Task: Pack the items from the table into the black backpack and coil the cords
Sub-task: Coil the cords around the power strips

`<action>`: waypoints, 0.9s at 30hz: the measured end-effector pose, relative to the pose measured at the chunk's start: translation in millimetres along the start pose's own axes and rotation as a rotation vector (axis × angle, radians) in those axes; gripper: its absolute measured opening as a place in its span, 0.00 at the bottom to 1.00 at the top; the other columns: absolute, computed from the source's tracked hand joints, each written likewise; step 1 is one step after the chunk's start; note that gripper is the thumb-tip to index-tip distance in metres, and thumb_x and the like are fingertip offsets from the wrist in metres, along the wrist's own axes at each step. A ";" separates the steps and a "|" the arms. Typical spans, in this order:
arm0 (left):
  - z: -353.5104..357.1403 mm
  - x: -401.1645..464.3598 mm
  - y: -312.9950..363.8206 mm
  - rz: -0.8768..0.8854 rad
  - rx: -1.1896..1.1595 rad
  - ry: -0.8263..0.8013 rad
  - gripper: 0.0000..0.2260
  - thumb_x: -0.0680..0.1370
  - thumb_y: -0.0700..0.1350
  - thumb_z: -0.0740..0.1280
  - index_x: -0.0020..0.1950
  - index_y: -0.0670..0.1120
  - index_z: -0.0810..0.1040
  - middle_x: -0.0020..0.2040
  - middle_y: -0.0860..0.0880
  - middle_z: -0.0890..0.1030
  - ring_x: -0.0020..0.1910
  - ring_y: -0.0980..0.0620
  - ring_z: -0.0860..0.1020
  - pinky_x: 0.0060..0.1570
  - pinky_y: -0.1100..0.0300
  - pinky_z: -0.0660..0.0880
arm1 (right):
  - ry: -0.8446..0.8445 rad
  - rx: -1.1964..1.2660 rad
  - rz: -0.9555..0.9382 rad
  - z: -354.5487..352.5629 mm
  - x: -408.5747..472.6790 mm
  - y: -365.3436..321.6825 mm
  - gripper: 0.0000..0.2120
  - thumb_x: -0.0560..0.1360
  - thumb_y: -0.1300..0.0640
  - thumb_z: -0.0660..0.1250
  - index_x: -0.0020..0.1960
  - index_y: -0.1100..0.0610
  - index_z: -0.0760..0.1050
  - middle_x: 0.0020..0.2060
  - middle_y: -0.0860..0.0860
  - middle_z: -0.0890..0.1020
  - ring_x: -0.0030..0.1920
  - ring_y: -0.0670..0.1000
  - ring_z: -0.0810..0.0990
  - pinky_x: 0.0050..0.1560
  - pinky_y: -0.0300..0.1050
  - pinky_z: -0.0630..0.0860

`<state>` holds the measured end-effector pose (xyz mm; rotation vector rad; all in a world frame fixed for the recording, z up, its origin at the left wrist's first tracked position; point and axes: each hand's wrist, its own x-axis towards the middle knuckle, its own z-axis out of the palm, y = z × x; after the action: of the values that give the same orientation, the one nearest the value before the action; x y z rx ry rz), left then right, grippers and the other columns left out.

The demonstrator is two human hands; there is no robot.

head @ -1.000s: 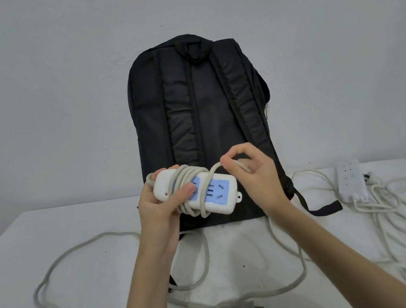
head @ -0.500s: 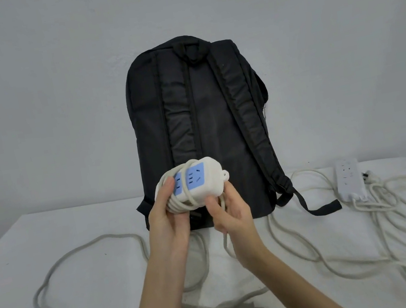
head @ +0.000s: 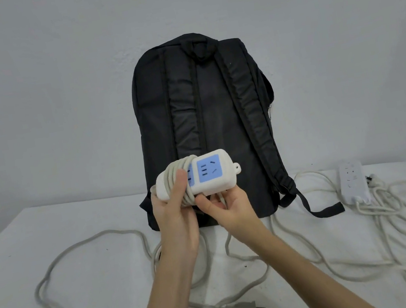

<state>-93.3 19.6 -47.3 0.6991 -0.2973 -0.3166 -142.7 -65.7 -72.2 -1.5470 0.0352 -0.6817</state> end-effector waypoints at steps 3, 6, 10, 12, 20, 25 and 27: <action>0.9 -0.2 -3.2 0.049 0.111 0.076 0.37 0.61 0.41 0.77 0.66 0.36 0.65 0.57 0.39 0.78 0.54 0.46 0.80 0.50 0.57 0.79 | -0.071 -0.071 0.026 -6.9 6.4 1.9 0.15 0.73 0.52 0.69 0.58 0.44 0.74 0.52 0.56 0.81 0.56 0.73 0.70 0.57 0.66 0.71; -0.9 -1.4 -11.6 0.075 0.202 0.141 0.39 0.56 0.41 0.79 0.63 0.39 0.66 0.54 0.45 0.79 0.52 0.49 0.81 0.47 0.58 0.79 | -0.098 -0.095 0.040 -9.3 4.6 3.0 0.14 0.73 0.50 0.69 0.58 0.43 0.75 0.53 0.56 0.81 0.55 0.73 0.71 0.55 0.67 0.72; -0.6 -4.6 -21.0 0.092 0.186 0.200 0.37 0.56 0.51 0.77 0.61 0.42 0.70 0.53 0.45 0.80 0.50 0.51 0.82 0.43 0.63 0.77 | -0.079 -0.075 0.052 -15.6 -0.1 6.5 0.14 0.74 0.60 0.69 0.59 0.50 0.75 0.36 0.41 0.81 0.29 0.44 0.73 0.31 0.32 0.73; -0.7 -6.3 -22.3 0.116 0.212 0.215 0.34 0.56 0.53 0.76 0.58 0.43 0.71 0.51 0.46 0.81 0.49 0.51 0.82 0.42 0.62 0.77 | -0.068 -0.020 0.066 -15.4 -2.5 7.2 0.14 0.74 0.63 0.69 0.58 0.52 0.75 0.38 0.41 0.82 0.32 0.40 0.74 0.33 0.29 0.71; -6.0 1.8 -15.1 0.062 0.159 0.171 0.35 0.58 0.48 0.75 0.62 0.37 0.72 0.52 0.42 0.81 0.49 0.47 0.81 0.44 0.59 0.78 | -0.064 -0.090 0.028 -10.5 -3.3 9.8 0.18 0.71 0.51 0.70 0.61 0.47 0.74 0.45 0.49 0.82 0.40 0.59 0.75 0.44 0.44 0.77; -19.5 13.8 -7.9 -0.049 -0.068 0.124 0.11 0.74 0.43 0.66 0.55 0.41 0.77 0.48 0.46 0.79 0.46 0.53 0.78 0.48 0.63 0.73 | 0.034 -0.044 0.159 -6.4 -18.1 27.2 0.07 0.78 0.63 0.63 0.56 0.58 0.71 0.23 0.44 0.71 0.23 0.43 0.67 0.27 0.35 0.66; -25.7 17.9 -5.0 -0.069 -0.104 0.145 0.06 0.78 0.43 0.61 0.50 0.44 0.77 0.44 0.49 0.79 0.44 0.55 0.77 0.48 0.64 0.72 | 0.127 -0.076 0.194 -3.9 -30.9 36.9 0.03 0.78 0.62 0.63 0.46 0.59 0.70 0.21 0.48 0.71 0.22 0.45 0.69 0.28 0.38 0.68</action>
<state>-68.4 24.0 -66.5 0.6268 -0.1183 -0.3432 -155.7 -60.6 -118.4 -1.5477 0.3056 -0.6288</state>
